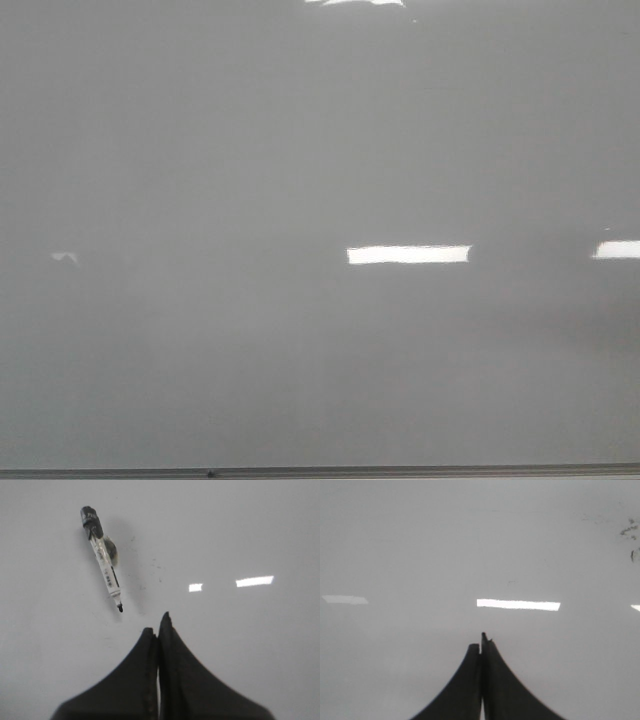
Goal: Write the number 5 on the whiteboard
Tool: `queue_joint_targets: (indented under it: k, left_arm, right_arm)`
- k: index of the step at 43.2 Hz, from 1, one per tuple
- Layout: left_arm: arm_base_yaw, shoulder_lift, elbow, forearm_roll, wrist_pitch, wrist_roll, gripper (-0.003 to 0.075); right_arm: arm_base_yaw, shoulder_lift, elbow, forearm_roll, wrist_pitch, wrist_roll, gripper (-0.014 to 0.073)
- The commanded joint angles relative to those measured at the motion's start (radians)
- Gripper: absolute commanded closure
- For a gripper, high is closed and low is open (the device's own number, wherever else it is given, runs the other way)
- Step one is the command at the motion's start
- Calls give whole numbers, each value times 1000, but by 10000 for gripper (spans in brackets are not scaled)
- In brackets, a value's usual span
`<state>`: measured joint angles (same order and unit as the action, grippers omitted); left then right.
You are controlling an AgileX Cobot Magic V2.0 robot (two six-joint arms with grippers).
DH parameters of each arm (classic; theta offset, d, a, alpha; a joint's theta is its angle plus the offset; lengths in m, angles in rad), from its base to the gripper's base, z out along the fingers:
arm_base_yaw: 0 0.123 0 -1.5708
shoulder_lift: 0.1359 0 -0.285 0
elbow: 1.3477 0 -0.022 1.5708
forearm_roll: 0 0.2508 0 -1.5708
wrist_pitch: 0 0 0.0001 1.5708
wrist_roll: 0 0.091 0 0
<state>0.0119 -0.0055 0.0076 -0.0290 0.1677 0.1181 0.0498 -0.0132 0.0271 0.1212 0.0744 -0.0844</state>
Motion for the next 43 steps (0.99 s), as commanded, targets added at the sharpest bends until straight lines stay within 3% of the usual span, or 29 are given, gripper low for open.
queue_joint_targets:
  k: [1,6,14,17,21,28,38,40,43]
  left_arm:
    - [0,-14,3,5,-108,-3,741]
    - [0,-14,3,5,-125,-3,741]
    - [0,-14,-25,-106,-379,-3,740]
    - [0,-4,-97,-155,-333,-3,740]
    - [0,38,-200,-104,-184,-3,740]
    - [0,200,-346,-56,-4,-3,740]
    - [0,358,-408,-56,-16,-3,738]
    - [0,366,-408,-56,-18,-3,727]
    - [0,370,-408,-56,-20,-3,644]
  right_arm:
    - [-1,-17,-16,4,-95,-1,652]
    - [-1,-17,-20,4,-100,-1,652]
    - [-1,-5,-148,5,17,-1,652]
    - [-1,23,-240,5,106,-1,652]
    - [-1,97,-356,10,198,0,652]
    - [-1,267,-490,23,234,3,652]
    - [-1,405,-513,23,209,3,636]
    - [-1,408,-513,23,209,3,599]
    - [-1,409,-513,23,205,3,492]
